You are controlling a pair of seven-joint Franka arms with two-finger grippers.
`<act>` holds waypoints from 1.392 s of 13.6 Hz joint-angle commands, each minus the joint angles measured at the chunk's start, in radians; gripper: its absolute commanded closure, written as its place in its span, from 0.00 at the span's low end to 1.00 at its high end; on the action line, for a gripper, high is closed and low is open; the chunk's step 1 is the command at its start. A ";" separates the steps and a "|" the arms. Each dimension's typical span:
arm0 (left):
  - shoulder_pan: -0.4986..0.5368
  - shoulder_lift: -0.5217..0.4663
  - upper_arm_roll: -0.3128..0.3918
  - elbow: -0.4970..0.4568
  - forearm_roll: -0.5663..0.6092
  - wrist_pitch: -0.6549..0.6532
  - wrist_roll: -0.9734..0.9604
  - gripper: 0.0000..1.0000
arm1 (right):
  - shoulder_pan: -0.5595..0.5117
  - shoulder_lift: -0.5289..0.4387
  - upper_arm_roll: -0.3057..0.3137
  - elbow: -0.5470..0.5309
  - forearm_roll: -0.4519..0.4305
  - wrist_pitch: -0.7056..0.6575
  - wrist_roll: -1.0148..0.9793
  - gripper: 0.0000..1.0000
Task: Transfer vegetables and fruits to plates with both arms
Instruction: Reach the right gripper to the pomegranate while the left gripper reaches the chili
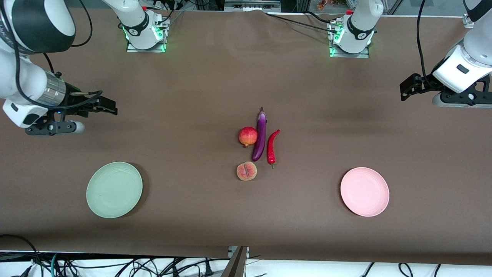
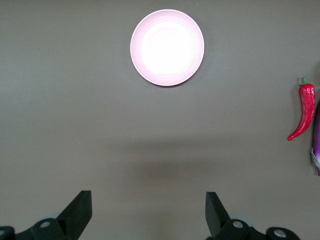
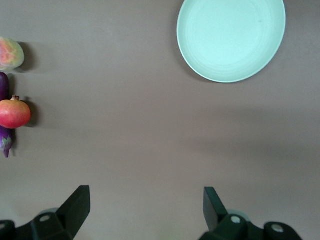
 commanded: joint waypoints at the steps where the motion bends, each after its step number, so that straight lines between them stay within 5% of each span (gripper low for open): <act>1: -0.002 0.010 -0.001 0.022 -0.015 -0.020 0.012 0.00 | 0.039 0.023 -0.001 0.027 0.012 0.013 0.013 0.00; 11: -0.022 0.176 -0.056 0.003 -0.192 -0.036 -0.014 0.00 | 0.161 0.190 0.000 0.025 0.063 0.247 0.159 0.00; 19: -0.028 0.323 -0.303 -0.219 -0.146 0.497 -0.014 0.00 | 0.263 0.324 0.000 0.025 0.066 0.436 0.318 0.00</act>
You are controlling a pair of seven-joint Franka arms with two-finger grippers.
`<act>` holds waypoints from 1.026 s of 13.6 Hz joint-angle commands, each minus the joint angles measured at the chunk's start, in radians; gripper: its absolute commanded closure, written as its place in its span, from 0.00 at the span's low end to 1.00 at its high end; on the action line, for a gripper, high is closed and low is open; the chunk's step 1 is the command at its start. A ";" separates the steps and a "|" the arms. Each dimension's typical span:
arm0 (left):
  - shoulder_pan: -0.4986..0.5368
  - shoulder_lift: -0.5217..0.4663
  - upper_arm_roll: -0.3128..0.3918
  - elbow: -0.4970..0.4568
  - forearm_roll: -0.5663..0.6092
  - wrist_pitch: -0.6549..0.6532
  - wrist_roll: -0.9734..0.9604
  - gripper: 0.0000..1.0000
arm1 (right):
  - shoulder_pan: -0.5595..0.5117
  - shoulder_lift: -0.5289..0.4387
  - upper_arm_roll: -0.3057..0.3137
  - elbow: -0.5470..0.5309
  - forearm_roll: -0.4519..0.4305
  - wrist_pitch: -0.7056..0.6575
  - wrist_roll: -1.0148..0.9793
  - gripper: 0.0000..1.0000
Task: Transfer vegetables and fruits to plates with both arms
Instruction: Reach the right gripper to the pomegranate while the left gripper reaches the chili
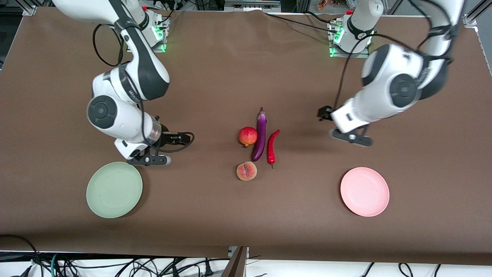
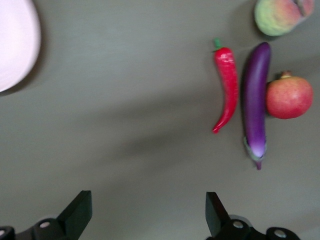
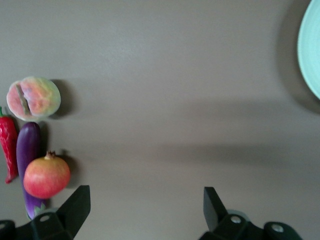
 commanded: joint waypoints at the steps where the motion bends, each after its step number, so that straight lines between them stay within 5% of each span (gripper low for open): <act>1: -0.012 0.045 -0.049 -0.079 0.029 0.195 -0.002 0.00 | 0.041 0.040 -0.004 0.022 0.015 0.055 0.050 0.00; 7: -0.137 0.252 -0.044 -0.119 0.187 0.588 -0.023 0.07 | 0.077 0.092 0.002 0.022 0.015 0.107 0.072 0.00; 12: -0.164 0.336 -0.043 -0.116 0.305 0.692 -0.143 0.35 | 0.123 0.144 0.005 0.022 0.116 0.158 0.072 0.00; 14: -0.196 0.344 -0.041 -0.115 0.353 0.703 -0.212 0.36 | 0.153 0.169 0.005 0.022 0.125 0.185 0.073 0.00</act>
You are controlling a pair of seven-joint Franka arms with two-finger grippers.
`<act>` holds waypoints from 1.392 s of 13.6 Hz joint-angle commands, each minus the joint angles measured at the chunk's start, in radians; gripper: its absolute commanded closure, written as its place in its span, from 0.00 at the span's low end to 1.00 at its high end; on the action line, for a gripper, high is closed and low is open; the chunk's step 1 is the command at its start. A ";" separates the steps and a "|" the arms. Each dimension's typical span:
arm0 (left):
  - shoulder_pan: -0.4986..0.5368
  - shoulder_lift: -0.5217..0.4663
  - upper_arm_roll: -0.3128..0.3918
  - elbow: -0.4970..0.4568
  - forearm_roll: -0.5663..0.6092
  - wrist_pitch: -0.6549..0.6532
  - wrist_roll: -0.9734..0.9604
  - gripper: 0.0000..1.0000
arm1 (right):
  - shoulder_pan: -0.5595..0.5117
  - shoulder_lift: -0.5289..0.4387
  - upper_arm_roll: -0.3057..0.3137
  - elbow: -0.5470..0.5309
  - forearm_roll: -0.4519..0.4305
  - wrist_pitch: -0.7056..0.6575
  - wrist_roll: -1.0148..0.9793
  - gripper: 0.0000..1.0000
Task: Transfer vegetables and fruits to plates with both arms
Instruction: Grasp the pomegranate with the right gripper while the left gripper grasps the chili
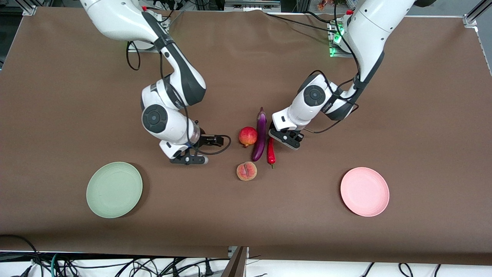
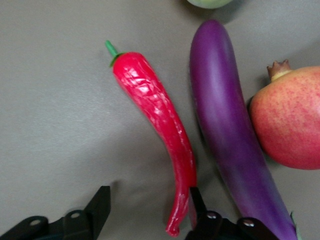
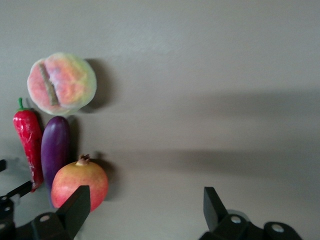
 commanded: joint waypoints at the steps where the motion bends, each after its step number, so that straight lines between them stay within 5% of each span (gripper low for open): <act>1: -0.040 0.008 0.007 0.017 0.077 0.012 -0.110 0.36 | 0.038 0.038 -0.003 0.020 0.029 0.040 0.008 0.00; 8: -0.038 0.049 0.012 0.024 0.160 0.063 -0.124 0.48 | 0.084 0.086 -0.001 0.018 0.115 0.083 0.005 0.00; 12: -0.029 0.054 0.013 0.024 0.162 0.083 -0.120 0.98 | 0.091 0.103 -0.001 0.014 0.207 0.130 -0.005 0.00; 16: 0.012 0.035 0.018 0.021 0.162 0.081 -0.121 1.00 | 0.093 0.115 0.013 0.014 0.210 0.141 0.002 0.00; 19: 0.132 -0.033 0.017 0.023 0.163 0.066 -0.115 1.00 | 0.098 0.121 0.022 0.014 0.302 0.175 -0.004 0.00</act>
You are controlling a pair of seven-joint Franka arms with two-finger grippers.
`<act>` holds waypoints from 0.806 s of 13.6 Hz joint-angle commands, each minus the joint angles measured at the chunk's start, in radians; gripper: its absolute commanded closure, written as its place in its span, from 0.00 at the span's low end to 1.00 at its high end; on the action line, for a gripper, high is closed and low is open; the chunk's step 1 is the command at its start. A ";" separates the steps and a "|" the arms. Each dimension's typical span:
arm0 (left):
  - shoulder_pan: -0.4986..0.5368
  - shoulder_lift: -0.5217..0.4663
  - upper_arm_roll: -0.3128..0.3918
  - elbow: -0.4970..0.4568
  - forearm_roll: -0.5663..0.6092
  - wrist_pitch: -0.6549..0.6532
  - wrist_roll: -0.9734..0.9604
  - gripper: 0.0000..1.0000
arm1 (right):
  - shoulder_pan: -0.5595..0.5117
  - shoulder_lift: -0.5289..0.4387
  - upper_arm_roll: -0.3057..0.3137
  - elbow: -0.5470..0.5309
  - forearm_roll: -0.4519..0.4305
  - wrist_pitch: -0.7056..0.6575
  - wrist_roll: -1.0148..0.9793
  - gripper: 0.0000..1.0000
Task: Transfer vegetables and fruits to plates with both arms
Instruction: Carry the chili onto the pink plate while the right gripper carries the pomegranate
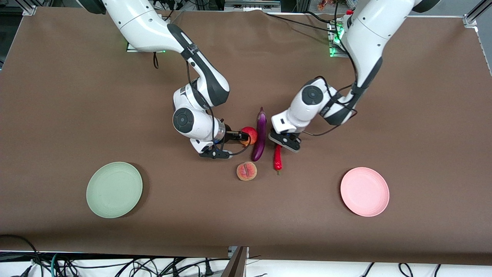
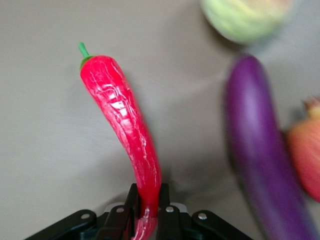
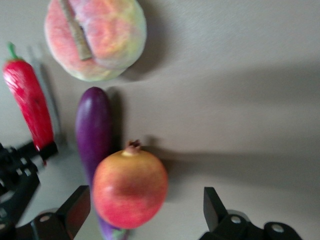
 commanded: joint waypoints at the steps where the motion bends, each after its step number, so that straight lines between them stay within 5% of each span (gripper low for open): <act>1: 0.123 -0.100 -0.009 -0.007 0.034 -0.036 0.001 1.00 | 0.007 0.013 0.004 0.014 0.062 0.023 -0.006 0.00; 6: 0.277 -0.191 -0.013 0.022 0.033 -0.197 0.188 1.00 | 0.021 0.031 0.004 0.016 0.062 0.058 -0.003 0.00; 11: 0.393 -0.104 -0.004 0.154 0.033 -0.219 0.395 1.00 | 0.052 0.068 0.004 0.017 0.060 0.118 0.000 0.00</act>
